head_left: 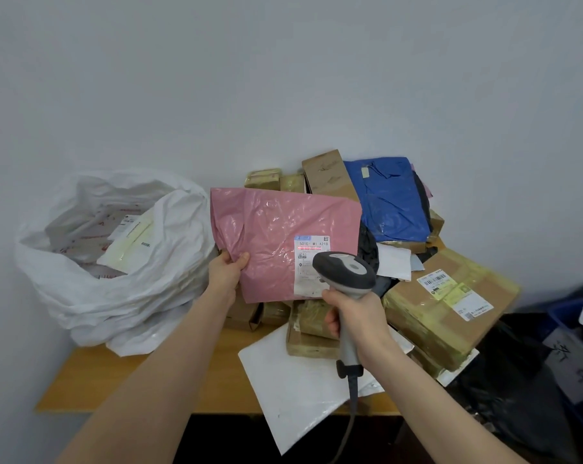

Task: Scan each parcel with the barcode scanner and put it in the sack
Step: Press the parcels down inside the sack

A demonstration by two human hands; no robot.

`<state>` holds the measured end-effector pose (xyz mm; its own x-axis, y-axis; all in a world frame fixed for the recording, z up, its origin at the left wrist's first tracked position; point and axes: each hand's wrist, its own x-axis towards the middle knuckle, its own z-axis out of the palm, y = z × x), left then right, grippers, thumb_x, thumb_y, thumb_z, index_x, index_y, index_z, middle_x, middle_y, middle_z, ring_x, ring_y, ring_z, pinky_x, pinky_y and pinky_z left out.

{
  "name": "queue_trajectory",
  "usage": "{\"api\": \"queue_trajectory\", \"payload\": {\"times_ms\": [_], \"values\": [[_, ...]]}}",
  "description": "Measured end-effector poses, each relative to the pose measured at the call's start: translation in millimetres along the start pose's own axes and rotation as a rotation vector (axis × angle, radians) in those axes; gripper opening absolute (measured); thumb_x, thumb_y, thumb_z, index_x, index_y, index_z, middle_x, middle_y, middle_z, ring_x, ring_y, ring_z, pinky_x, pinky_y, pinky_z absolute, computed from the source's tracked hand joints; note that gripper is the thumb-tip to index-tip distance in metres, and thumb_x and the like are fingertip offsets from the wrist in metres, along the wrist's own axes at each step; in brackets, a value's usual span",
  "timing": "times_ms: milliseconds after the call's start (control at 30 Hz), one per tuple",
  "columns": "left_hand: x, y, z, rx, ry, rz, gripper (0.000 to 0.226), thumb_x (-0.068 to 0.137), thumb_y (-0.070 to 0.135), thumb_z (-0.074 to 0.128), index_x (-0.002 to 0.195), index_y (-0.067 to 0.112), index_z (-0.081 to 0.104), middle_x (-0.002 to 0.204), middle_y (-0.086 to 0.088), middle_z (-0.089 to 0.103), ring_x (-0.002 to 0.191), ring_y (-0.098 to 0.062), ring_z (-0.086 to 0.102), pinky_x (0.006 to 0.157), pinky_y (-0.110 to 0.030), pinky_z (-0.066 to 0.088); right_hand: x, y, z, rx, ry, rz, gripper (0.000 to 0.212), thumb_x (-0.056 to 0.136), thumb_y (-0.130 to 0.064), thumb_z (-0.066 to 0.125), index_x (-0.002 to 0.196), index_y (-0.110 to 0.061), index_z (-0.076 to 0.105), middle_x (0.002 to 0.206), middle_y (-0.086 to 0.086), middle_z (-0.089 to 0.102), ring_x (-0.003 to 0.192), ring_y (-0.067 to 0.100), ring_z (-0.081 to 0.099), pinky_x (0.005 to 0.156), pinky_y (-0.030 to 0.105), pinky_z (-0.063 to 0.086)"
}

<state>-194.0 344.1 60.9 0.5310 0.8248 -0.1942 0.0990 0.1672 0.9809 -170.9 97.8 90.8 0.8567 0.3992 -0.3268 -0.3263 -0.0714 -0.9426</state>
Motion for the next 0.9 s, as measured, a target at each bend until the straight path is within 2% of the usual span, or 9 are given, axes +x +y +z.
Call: {"api": "queue_trajectory", "payload": {"times_ms": [167,400,633,900], "values": [[2.2,-2.4,-4.6,-0.009,0.003,0.003,0.040,0.092,0.008,0.063,0.131,0.004,0.055,0.126,-0.012,0.061,0.107,-0.023,0.058,0.093,-0.033,0.047,-4.7,-1.7,0.3,0.005,-0.006,0.018,0.019,0.083,-0.010,0.069,0.066,-0.003,0.062,0.050,0.010,0.058,0.042,0.019,0.049,0.048,0.030,0.043],[6.1,-4.1,-11.0,-0.005,0.021,-0.007,0.038,0.092,0.009,0.063,0.129,0.003,0.056,0.126,-0.014,0.061,0.117,-0.030,0.058,0.094,-0.035,0.047,-12.6,-4.2,-1.3,0.031,-0.025,0.018,0.018,0.084,-0.010,0.070,0.071,-0.002,0.061,0.053,0.011,0.056,0.044,0.021,0.049,0.049,0.030,0.042],[8.1,-6.8,-17.5,-0.008,0.026,-0.013,0.038,0.091,0.008,0.063,0.128,0.001,0.056,0.126,-0.015,0.061,0.114,-0.028,0.059,0.101,-0.039,0.046,-17.0,-3.2,0.5,-0.008,-0.037,0.011,0.018,0.083,-0.013,0.070,0.071,-0.002,0.062,0.053,0.010,0.056,0.044,0.020,0.048,0.051,0.031,0.041],[7.2,-7.8,-23.8,-0.018,0.031,-0.012,0.036,0.092,0.009,0.063,0.126,0.003,0.057,0.125,-0.013,0.062,0.113,-0.027,0.058,0.099,-0.037,0.047,-21.1,-1.8,7.5,0.053,-0.052,-0.007,0.011,0.083,-0.008,0.070,0.078,-0.002,0.063,0.047,0.008,0.056,0.037,0.016,0.048,0.040,0.023,0.040]]}}
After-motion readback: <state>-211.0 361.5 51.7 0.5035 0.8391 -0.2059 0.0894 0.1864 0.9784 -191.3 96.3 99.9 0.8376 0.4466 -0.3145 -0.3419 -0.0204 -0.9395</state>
